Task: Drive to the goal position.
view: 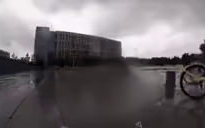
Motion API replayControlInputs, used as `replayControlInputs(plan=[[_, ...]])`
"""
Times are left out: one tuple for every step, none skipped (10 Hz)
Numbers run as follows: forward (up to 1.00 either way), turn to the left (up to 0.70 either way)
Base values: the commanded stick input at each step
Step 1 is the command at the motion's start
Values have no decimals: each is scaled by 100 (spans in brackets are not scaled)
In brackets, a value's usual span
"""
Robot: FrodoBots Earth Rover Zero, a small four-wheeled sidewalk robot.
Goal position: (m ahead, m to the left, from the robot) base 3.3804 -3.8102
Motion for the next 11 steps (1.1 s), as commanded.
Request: replayControlInputs(plan=[[70, -20], [70, -20], [70, -20], [70, -20], [70, -20], [70, -8], [70, 0], [70, 0], [70, 0], [70, 0], [70, 0]])
